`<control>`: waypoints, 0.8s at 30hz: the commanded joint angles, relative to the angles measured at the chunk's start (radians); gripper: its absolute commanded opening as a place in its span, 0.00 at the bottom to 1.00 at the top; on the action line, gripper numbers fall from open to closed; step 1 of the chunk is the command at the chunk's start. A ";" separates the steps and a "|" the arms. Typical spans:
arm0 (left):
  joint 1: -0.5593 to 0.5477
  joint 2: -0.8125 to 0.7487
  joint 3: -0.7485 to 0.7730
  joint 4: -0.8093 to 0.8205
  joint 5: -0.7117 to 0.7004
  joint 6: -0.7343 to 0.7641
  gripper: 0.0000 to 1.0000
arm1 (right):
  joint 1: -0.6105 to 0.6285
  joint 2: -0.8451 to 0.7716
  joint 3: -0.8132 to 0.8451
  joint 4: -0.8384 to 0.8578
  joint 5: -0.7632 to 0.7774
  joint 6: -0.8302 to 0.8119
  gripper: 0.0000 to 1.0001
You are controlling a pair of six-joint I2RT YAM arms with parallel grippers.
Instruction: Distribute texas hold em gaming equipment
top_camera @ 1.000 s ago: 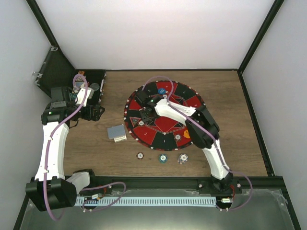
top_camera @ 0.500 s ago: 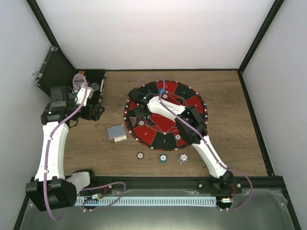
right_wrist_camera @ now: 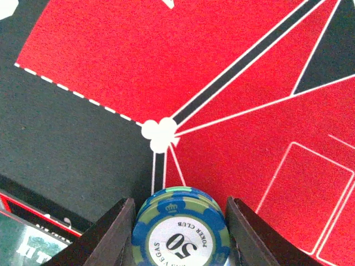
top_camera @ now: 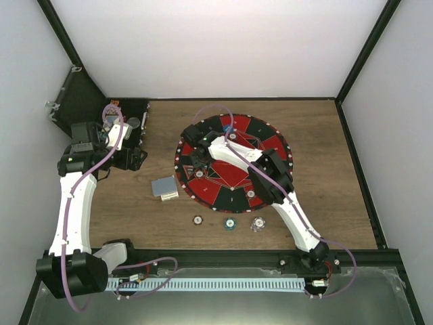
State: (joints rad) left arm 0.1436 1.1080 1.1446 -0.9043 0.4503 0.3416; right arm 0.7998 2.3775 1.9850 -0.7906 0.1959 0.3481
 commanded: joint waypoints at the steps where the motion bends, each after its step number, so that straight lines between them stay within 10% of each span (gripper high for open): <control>1: 0.005 -0.013 0.020 -0.003 0.001 0.006 1.00 | -0.004 -0.059 -0.007 -0.030 0.025 -0.023 0.23; 24: 0.005 -0.019 0.012 -0.004 -0.004 0.006 1.00 | -0.004 -0.070 -0.095 0.037 -0.039 -0.038 0.35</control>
State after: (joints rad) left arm 0.1436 1.1076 1.1446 -0.9051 0.4477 0.3424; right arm 0.7998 2.3028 1.8626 -0.7769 0.1795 0.3252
